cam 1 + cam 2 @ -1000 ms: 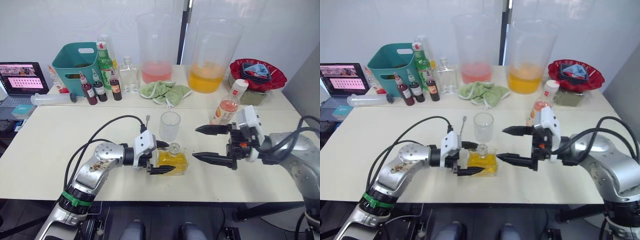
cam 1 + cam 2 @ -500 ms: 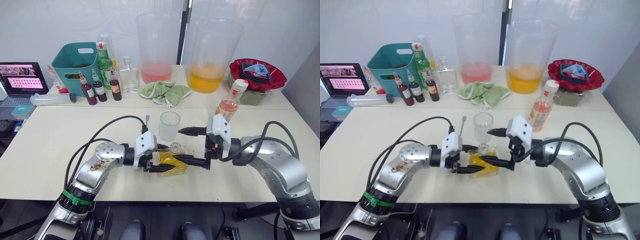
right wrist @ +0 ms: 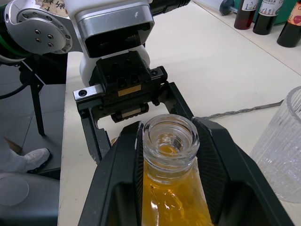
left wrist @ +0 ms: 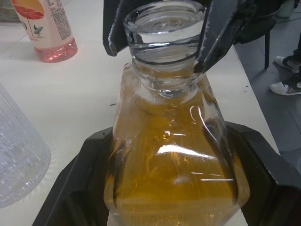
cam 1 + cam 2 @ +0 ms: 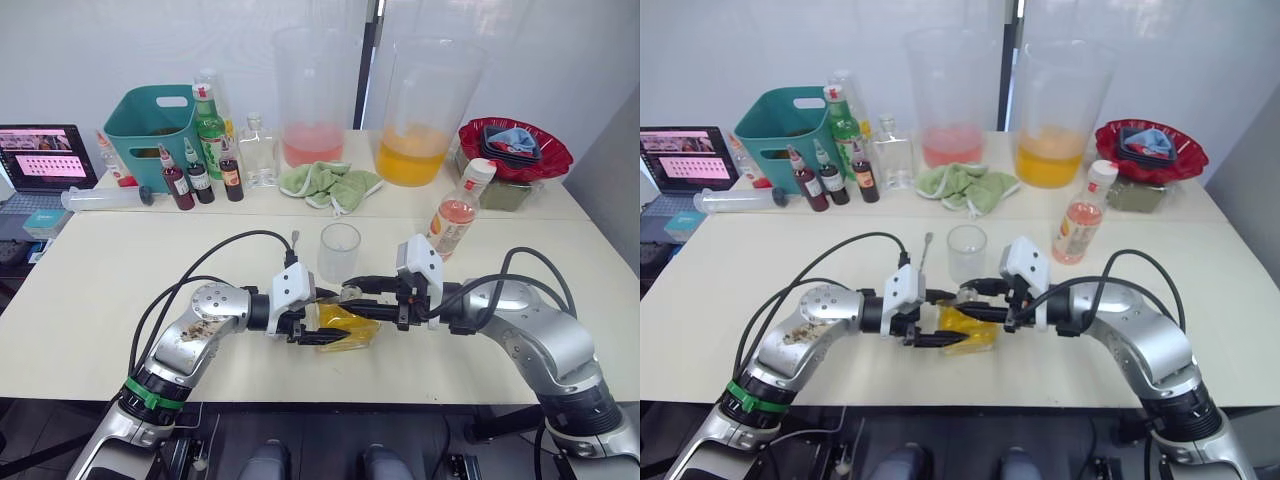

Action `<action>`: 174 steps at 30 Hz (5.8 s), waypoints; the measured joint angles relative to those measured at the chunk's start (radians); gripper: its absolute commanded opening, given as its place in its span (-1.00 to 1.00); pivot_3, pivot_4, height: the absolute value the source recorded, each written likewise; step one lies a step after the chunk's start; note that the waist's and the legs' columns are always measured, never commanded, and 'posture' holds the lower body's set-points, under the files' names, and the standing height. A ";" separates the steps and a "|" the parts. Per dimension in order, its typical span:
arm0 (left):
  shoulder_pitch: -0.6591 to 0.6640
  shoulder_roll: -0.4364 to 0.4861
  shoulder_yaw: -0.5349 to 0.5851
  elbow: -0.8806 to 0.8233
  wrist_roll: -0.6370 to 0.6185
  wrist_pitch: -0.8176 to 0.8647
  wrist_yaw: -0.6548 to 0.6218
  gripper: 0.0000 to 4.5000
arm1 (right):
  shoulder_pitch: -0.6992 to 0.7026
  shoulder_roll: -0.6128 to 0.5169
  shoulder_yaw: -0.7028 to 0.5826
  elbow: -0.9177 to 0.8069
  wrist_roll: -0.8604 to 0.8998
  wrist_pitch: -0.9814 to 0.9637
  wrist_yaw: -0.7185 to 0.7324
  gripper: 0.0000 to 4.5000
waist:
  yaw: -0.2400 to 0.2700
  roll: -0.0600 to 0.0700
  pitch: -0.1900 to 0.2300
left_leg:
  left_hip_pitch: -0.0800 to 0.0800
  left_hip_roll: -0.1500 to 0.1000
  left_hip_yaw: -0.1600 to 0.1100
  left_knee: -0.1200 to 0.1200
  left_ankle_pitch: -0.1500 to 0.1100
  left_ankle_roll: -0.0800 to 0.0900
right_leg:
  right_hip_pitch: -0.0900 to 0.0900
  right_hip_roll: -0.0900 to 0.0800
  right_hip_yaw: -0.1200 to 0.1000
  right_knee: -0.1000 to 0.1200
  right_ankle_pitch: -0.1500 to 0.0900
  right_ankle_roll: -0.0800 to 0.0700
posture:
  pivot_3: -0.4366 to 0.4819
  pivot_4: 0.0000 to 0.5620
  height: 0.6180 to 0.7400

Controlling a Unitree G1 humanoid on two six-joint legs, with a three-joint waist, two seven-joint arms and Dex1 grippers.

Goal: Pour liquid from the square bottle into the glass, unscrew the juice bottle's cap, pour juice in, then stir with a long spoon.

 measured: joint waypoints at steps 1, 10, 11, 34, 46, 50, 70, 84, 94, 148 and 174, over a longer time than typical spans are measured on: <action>0.000 0.000 0.000 0.000 0.000 0.000 0.000 0.23 | 0.000 0.001 0.000 0.000 0.000 0.000 0.000 -0.53 | 0.000 0.000 0.000 | 0.000 0.000 0.000 0.000 0.000 0.000 | 0.000 0.000 0.000 0.000 0.000 0.000 | -0.05 -0.47 1.00; -0.013 -0.010 0.020 0.014 -0.022 0.022 0.000 0.23 | 0.001 0.032 -0.007 0.025 -0.043 -0.085 0.028 -0.53 | -0.002 0.000 0.000 | -0.001 0.000 0.000 0.000 0.000 0.000 | -0.002 0.000 0.000 0.000 0.000 0.000 | -0.05 -0.47 1.00; -0.019 -0.010 0.019 0.014 -0.023 0.027 -0.001 0.23 | -0.001 0.026 -0.007 0.025 -0.053 -0.104 0.038 -0.53 | -0.002 0.000 0.000 | -0.001 0.000 0.000 0.000 0.000 0.000 | -0.002 0.000 0.000 0.001 0.000 0.000 | -0.05 -0.47 1.00; -0.034 -0.011 0.000 0.048 -0.020 0.009 -0.014 0.23 | 0.029 -0.168 -0.311 0.247 -0.003 -0.200 0.117 -0.53 | -0.002 0.000 0.000 | 0.001 0.000 0.001 0.000 0.000 0.000 | 0.001 0.000 0.000 0.000 0.000 0.000 | -0.05 -0.47 1.00; -0.009 -0.035 -0.002 0.037 0.010 -0.006 0.023 0.23 | -0.099 -0.147 -0.399 1.053 -0.330 -0.579 -0.249 -0.53 | -0.003 0.005 -0.001 | 0.012 -0.001 0.003 0.000 0.000 0.001 | 0.013 -0.001 0.002 -0.003 0.000 0.000 | -0.05 -0.47 1.00; -0.003 -0.043 -0.005 0.030 0.016 -0.006 0.035 0.23 | -0.198 -0.121 -0.411 1.306 -0.375 -0.736 -0.370 -0.53 | 0.000 0.005 -0.001 | 0.012 -0.001 0.003 0.000 0.000 0.001 | 0.014 -0.002 0.002 -0.003 0.000 0.001 | -0.05 -0.47 1.00; 0.003 -0.061 -0.007 0.017 0.032 0.004 0.064 0.23 | -0.240 -0.048 -0.493 1.648 -0.363 -0.918 -0.458 -0.17 | -0.011 0.005 -0.001 | 0.012 -0.002 0.003 -0.001 0.000 0.001 | 0.015 -0.002 0.002 -0.004 0.000 0.001 | -0.05 -0.47 1.00; 0.003 -0.066 -0.007 0.018 0.033 0.004 0.063 0.23 | -0.241 -0.084 -0.536 1.598 -0.321 -0.925 -0.389 0.99 | -0.011 0.005 -0.001 | 0.012 -0.002 0.003 -0.001 0.000 0.001 | 0.015 -0.002 0.002 -0.005 0.000 0.001 | -0.05 -0.47 1.00; 0.002 -0.098 0.005 0.061 0.020 -0.027 0.052 0.23 | -0.224 -0.213 -0.558 1.310 -0.184 -0.747 -0.040 0.99 | -0.008 0.010 -0.001 | 0.012 -0.002 0.002 -0.001 0.000 0.001 | 0.016 -0.002 0.002 -0.006 0.000 0.002 | -0.05 -0.47 1.00; -0.113 0.261 0.363 -0.039 -0.099 0.228 0.230 0.23 | -0.042 -0.194 -0.211 0.420 0.057 -0.096 0.407 0.99 | -0.002 0.005 0.007 | 0.003 -0.001 0.000 -0.001 -0.001 0.002 | 0.006 -0.002 0.001 -0.005 0.001 0.003 | -0.05 -0.47 1.00; -0.560 -0.008 0.071 0.715 0.334 -0.446 0.300 0.23 | 0.342 -0.130 -0.462 0.051 0.148 -0.134 0.163 0.99 | -0.005 0.002 0.009 | -0.005 -0.003 0.001 0.001 -0.001 0.001 | -0.003 -0.002 0.001 -0.001 0.001 0.003 | -0.05 -0.47 1.00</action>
